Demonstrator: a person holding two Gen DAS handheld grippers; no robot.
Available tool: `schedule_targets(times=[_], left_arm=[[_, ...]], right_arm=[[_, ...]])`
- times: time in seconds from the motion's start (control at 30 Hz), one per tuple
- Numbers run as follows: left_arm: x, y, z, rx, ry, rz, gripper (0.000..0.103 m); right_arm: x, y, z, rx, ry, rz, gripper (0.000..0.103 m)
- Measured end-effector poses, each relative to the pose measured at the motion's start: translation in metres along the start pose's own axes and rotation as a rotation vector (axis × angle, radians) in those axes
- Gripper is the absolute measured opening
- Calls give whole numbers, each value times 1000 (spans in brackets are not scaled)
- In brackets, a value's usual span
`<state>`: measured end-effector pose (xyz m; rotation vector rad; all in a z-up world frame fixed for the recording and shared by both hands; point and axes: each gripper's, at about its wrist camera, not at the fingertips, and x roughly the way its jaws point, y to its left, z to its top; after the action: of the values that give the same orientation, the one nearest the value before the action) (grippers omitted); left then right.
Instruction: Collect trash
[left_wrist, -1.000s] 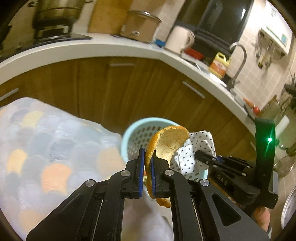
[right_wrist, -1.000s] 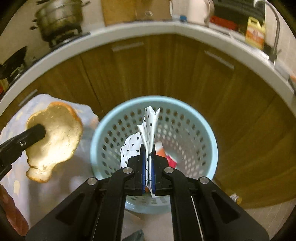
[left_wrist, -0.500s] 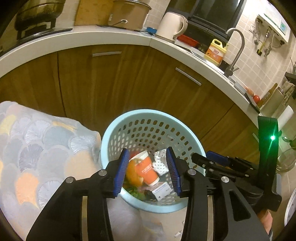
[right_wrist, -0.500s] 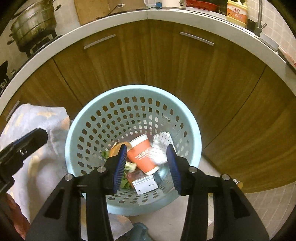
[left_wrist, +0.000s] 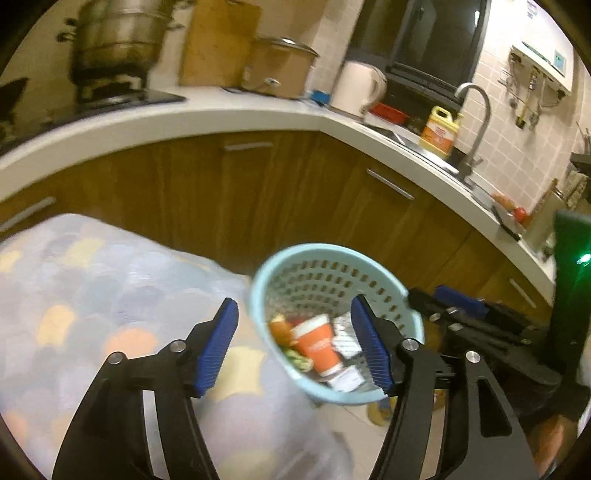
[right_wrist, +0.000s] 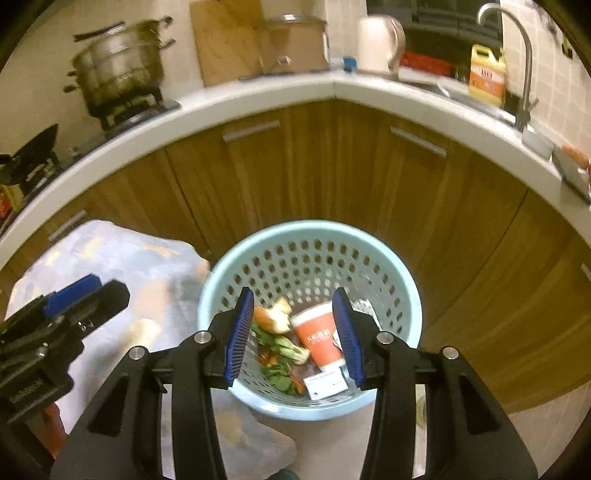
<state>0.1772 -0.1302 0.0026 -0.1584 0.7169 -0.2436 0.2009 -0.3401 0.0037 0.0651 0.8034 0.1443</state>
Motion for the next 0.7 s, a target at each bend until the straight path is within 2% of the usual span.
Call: schedule_targets(times=[0.1, 0.27, 0.4, 0.43, 0.57, 0.7], left_arm=[[-30, 15, -6, -1, -56, 80, 78], [-76, 40, -16, -5, -142, 162, 79], [-105, 57, -18, 13, -202, 189, 86], [-108, 59, -18, 15, -213, 194, 86], [-114, 68, -24, 38, -263, 258, 86], [-112, 74, -30, 24, -277, 257, 86]], right_arm=[[-20, 12, -1, -10, -50, 18, 42], [-48, 35, -3, -27, -108, 24, 56], [-67, 56, -7, -71, -165, 29, 65], [-71, 64, -9, -83, -181, 14, 70], [-77, 83, -18, -96, -211, -5, 71], [-76, 92, -23, -86, -228, -18, 71]])
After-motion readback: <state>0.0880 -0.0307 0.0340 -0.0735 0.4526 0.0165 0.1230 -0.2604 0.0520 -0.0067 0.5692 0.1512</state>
